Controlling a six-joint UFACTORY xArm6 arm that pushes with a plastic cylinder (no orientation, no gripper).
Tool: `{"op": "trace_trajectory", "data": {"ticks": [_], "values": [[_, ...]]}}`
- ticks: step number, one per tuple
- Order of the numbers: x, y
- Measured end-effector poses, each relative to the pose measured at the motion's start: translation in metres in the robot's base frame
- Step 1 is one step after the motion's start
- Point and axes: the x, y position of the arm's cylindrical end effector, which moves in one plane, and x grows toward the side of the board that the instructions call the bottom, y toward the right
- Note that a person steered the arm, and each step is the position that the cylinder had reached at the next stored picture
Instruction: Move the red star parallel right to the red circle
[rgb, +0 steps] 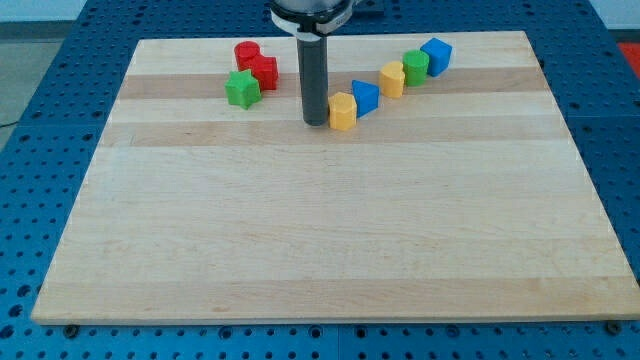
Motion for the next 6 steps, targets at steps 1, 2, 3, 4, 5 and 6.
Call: {"op": "trace_trajectory", "data": {"ticks": [1,2,3,4,5,6], "values": [[0.006,-0.004],[0.033,0.005],[0.034,0.045],[0.024,0.05],[0.014,0.05],[0.004,0.06]]}}
